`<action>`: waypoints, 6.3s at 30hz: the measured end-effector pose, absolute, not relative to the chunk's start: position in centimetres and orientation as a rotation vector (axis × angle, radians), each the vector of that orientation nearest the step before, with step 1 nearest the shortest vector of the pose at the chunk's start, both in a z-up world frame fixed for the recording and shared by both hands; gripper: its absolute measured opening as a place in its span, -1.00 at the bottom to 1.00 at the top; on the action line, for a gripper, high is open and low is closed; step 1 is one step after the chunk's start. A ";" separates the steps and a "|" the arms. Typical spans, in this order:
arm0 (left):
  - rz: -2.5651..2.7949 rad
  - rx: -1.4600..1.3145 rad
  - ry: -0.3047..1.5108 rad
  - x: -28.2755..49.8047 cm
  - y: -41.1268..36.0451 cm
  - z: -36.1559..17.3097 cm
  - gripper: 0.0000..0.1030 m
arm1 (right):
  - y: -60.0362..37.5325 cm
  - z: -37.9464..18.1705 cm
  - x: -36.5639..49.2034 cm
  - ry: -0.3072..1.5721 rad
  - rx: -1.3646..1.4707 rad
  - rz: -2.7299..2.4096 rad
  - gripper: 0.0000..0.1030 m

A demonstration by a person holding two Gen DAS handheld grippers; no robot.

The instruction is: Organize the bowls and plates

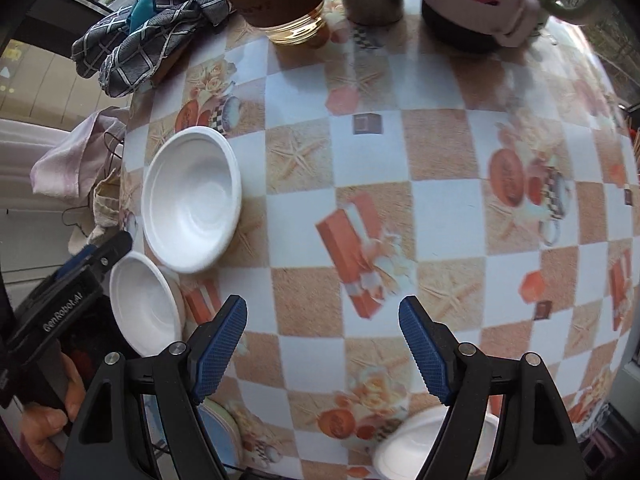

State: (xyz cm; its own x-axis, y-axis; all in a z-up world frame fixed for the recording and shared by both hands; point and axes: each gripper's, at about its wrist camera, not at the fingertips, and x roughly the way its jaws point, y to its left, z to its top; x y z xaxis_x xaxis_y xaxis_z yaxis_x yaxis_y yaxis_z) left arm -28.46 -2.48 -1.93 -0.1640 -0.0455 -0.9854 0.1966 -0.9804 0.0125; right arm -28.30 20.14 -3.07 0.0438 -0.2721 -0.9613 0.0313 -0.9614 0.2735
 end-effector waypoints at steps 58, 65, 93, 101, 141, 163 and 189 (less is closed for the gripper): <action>-2.118 2.336 -0.064 -13.5 8.9 -10.8 -0.35 | 23.7 -11.8 -14.2 0.029 2.312 -1.563 -0.64; -2.131 2.387 -0.149 -9.6 11.0 -11.0 -0.33 | 22.4 -12.4 -12.8 -0.003 2.345 -1.586 -0.64; -2.394 2.375 -0.344 -9.5 18.4 -3.2 -0.29 | 28.8 -5.9 -9.0 -0.338 2.292 -1.812 -0.63; -2.525 2.397 -0.441 -12.0 24.7 -1.3 -0.29 | 35.5 -4.5 -9.4 -0.516 2.328 -1.961 -0.62; -2.430 2.181 0.031 -13.4 9.6 -0.9 0.52 | 31.3 -1.1 -15.6 -0.302 2.185 -2.104 1.00; -2.145 1.846 0.200 -17.1 -9.6 -3.3 0.52 | 7.3 -5.2 -23.3 0.114 2.034 -1.892 1.00; -2.091 2.132 0.057 -20.8 -7.6 -9.7 -0.38 | 3.8 -9.6 -24.5 0.007 2.102 -1.712 -0.71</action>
State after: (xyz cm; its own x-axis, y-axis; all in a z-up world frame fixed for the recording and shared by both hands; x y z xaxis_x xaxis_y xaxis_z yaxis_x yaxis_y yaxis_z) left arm -20.76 -7.56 -9.67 0.0249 -0.0810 -0.9964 0.1353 -0.9873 0.0836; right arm -24.48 3.78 -9.63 0.2388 -0.2599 -0.9356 0.2680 -0.9085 0.3208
